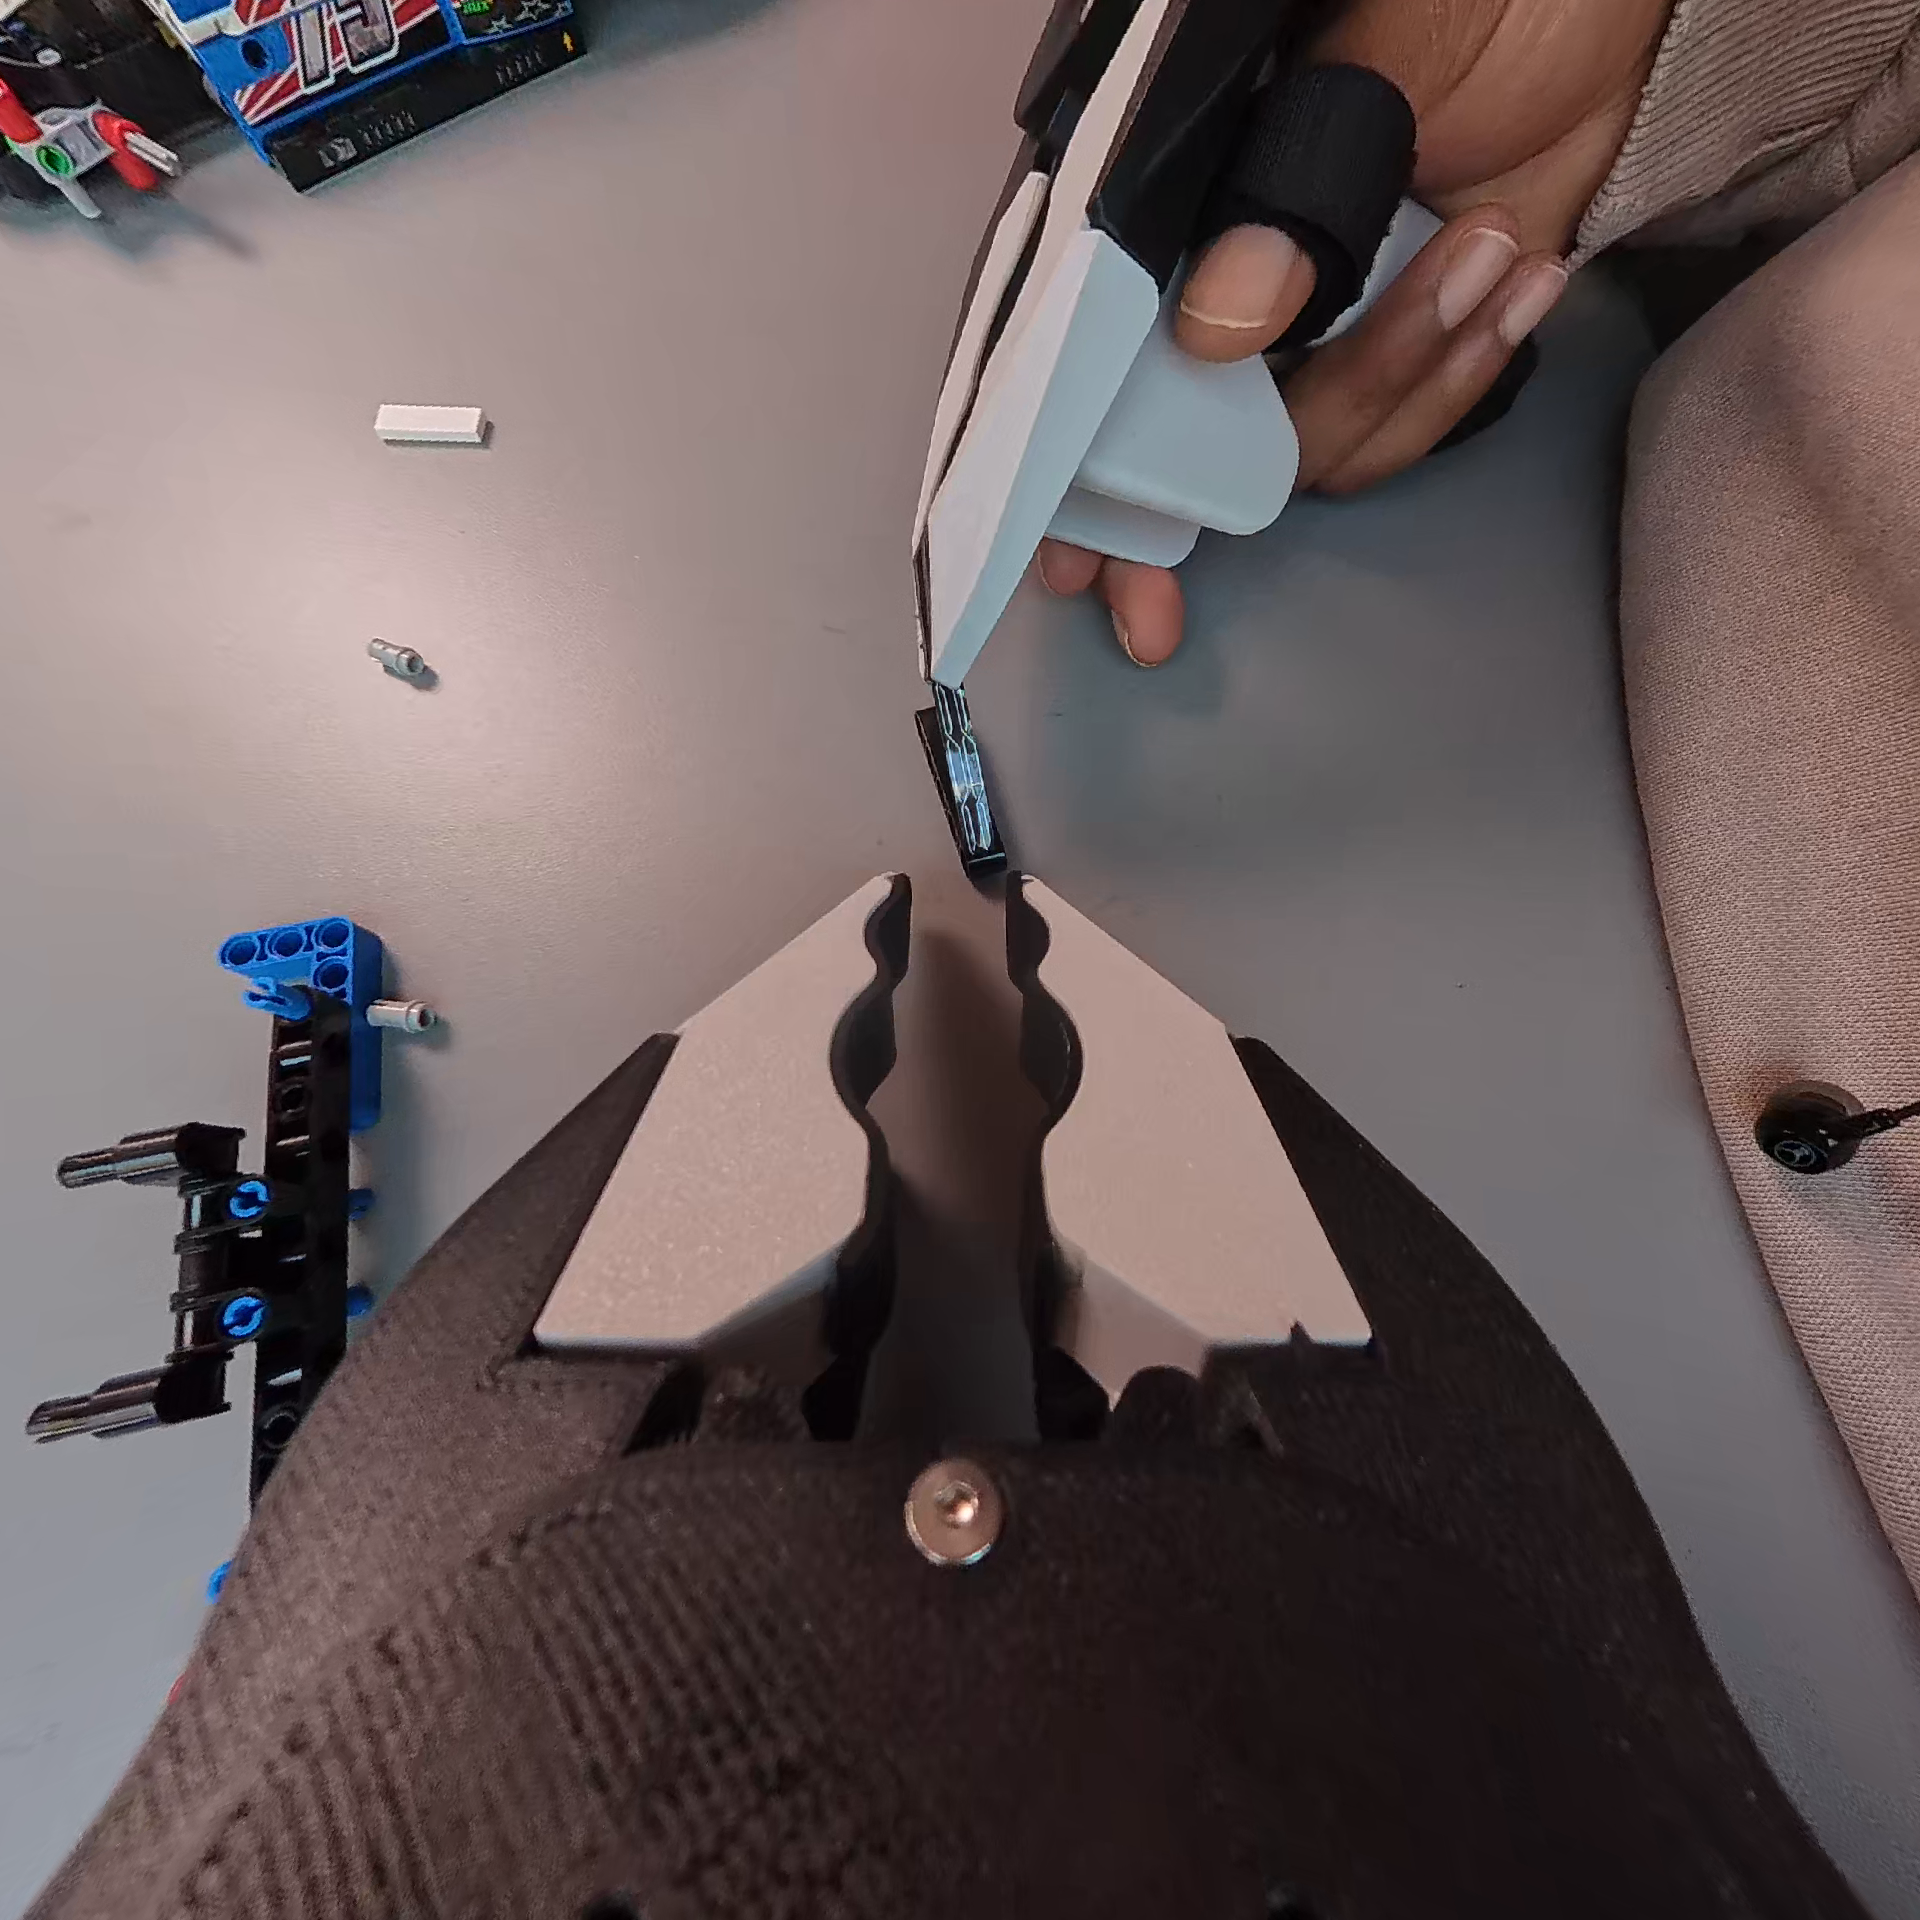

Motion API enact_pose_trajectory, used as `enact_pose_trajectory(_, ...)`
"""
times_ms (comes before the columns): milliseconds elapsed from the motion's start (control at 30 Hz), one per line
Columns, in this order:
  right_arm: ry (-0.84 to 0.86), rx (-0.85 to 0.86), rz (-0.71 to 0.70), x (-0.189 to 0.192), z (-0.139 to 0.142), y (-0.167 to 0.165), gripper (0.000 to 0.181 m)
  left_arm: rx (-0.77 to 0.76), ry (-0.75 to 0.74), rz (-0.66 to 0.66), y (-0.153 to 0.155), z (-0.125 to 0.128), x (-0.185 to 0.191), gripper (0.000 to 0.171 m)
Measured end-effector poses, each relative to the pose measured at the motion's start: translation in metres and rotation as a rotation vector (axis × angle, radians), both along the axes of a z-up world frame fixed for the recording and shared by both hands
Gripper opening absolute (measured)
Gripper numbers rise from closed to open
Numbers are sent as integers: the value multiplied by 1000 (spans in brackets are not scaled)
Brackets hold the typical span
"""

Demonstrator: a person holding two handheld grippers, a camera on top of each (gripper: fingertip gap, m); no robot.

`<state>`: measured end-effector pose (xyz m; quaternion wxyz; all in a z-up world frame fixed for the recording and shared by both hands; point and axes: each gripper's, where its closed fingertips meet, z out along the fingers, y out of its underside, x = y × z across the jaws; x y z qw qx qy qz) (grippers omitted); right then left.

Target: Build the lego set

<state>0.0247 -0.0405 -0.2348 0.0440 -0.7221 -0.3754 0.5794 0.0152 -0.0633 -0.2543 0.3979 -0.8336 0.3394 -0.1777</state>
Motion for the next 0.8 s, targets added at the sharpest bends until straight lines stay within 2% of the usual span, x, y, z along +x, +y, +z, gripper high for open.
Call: enact_pose_trajectory(800,-16,15,19,-1,-1,-1,0,3,9,-6,-1,0,0,17)
